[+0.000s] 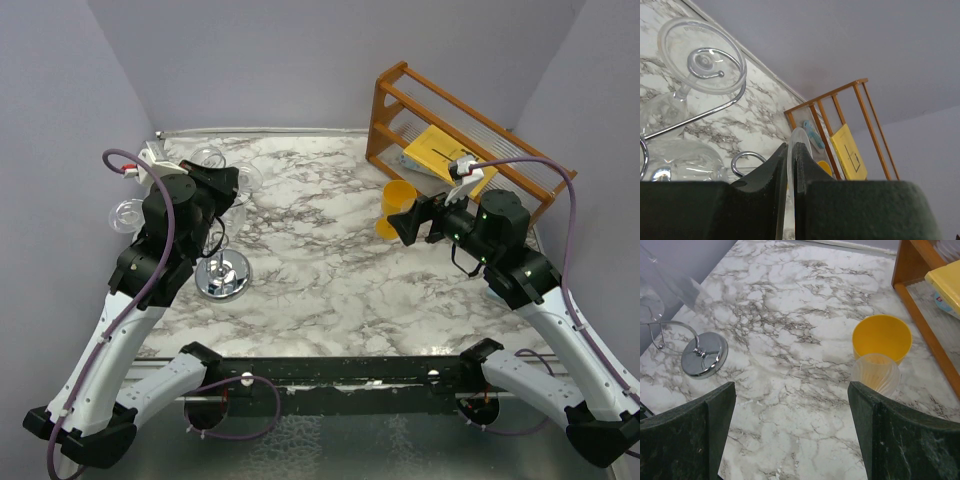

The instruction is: Take the wine glass off the wine glass rack

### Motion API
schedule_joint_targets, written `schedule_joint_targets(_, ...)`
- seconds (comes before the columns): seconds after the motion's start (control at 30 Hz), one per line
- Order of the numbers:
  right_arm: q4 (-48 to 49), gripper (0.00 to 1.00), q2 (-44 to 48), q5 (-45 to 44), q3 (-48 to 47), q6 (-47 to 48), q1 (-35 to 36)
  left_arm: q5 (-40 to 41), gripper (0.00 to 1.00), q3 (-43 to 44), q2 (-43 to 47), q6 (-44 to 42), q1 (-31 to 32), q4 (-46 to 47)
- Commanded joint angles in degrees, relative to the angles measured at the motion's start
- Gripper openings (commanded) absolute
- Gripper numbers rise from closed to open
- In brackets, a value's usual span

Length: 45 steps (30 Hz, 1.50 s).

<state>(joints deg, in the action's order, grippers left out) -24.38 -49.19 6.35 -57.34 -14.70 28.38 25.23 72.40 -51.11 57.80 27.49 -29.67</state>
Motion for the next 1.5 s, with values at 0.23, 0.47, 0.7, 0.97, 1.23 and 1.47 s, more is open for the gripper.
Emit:
schedule_joint_targets(0.23,0.04,0.93,0.91,-0.89,-0.93,0.72,-0.26,-6.95,0.0,1.55,-0.92,1.56,-0.24,3.95)
schedule_joint_targets(0.47,0.12,0.93,0.77,-0.51,-0.77,0.57,-0.32,-5.17,0.0,0.1,2.28,2.61,-0.22,2.85)
schedule_joint_targets(0.7,0.3,0.93,0.57,-0.28,-0.68,0.39,-0.26,-1.28,0.0,-1.29,4.92,3.44,-0.24,1.53)
schedule_joint_targets(0.97,0.06,0.93,0.55,-0.52,-0.83,0.37,-0.31,5.38,0.0,-3.16,5.51,7.96,-0.24,2.27)
schedule_joint_targets(1.23,-0.05,0.93,0.4,-0.81,-1.1,0.53,-0.31,11.17,0.0,-0.74,1.44,13.45,-0.24,-0.64)
schedule_joint_targets(1.47,-0.49,0.93,0.47,-1.08,-1.28,0.69,-0.26,12.3,0.0,-0.2,-0.61,15.87,-0.24,-0.53)
